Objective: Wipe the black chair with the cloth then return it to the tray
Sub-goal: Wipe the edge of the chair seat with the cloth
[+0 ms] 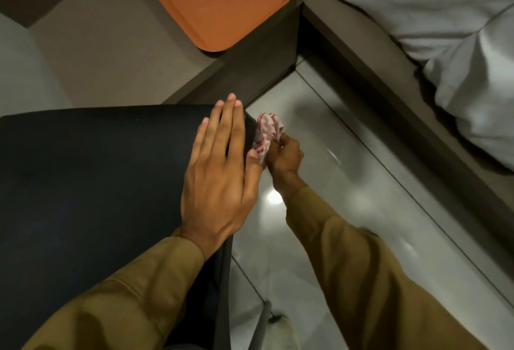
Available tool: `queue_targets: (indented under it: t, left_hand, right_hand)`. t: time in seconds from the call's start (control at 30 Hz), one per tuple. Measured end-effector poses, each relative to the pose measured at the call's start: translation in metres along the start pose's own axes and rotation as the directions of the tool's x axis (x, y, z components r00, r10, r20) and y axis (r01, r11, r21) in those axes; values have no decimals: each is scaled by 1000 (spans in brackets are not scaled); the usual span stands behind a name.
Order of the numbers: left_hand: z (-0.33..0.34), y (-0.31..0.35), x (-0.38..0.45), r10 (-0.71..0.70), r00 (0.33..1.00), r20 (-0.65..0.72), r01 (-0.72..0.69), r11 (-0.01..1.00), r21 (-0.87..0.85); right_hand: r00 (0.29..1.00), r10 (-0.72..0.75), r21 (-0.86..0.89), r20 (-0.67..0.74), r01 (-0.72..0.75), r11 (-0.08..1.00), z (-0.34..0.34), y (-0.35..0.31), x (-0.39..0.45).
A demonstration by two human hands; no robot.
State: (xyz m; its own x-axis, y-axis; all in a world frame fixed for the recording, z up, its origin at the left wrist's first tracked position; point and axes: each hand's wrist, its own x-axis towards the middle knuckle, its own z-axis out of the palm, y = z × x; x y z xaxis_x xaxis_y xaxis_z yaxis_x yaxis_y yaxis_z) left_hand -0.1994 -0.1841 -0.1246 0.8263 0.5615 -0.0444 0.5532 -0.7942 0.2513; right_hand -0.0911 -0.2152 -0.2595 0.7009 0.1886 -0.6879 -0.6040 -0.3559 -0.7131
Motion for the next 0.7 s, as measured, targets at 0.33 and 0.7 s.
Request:
queue_targets:
  t: [0.33, 0.7]
  left_hand:
    - [-3, 2, 0, -5, 1000, 21, 5, 1000, 3]
    - [2, -2, -1, 4, 1000, 5, -4, 1000, -23]
  right_hand:
    - [991, -134, 236, -2, 131, 963, -2, -2, -19]
    - [960, 280, 197, 18, -278, 940, 8, 11, 33]
